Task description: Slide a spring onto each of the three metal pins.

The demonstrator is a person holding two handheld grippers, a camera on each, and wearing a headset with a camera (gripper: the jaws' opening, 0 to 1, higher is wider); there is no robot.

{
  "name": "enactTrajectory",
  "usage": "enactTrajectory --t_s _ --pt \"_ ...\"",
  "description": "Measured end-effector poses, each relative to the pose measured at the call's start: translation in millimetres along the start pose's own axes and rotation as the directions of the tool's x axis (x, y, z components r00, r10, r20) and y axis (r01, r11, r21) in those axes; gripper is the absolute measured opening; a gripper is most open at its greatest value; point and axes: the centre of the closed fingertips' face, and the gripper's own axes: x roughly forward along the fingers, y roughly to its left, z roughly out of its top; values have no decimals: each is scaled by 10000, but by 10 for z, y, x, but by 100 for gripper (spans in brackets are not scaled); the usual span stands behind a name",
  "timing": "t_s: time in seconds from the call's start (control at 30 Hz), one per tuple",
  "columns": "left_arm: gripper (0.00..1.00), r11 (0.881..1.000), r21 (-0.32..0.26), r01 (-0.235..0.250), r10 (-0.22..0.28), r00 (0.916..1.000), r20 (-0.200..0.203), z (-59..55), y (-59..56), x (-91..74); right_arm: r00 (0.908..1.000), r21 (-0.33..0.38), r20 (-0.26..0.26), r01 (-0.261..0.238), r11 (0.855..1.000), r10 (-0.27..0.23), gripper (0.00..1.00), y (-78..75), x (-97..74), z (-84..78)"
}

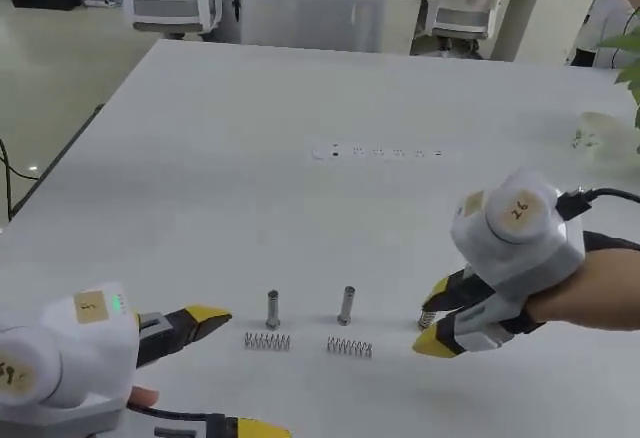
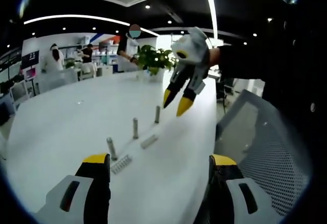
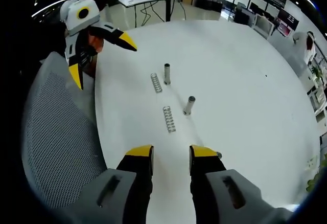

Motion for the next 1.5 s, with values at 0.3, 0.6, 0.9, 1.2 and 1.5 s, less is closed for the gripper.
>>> enactTrajectory --t_s 0.3,0.6,0.9,1.2,1.5 --pt "74 9993 -147 -346 342 9991 -270 -48 -16 46 9983 -210 31 -574 9981 575 21 6 439 10" --pt "73 9981 -404 -476 458 9979 -452 -23 -31 155 9976 -243 26 -696 9973 697 18 -48 650 -22" --pt "73 9989 -211 -421 414 9986 -343 -3 -15 194 9979 -417 -24 -652 9970 652 17 -52 748 19" --pt "72 9999 142 -4 10 9990 -438 -59 44 271 9985 -590 -296 -471 9971 454 14 -46 780 -7" --pt "69 9981 281 541 -534 9983 -234 -35 40 434 9984 -835 -448 -367 9958 330 8 -45 812 -13"
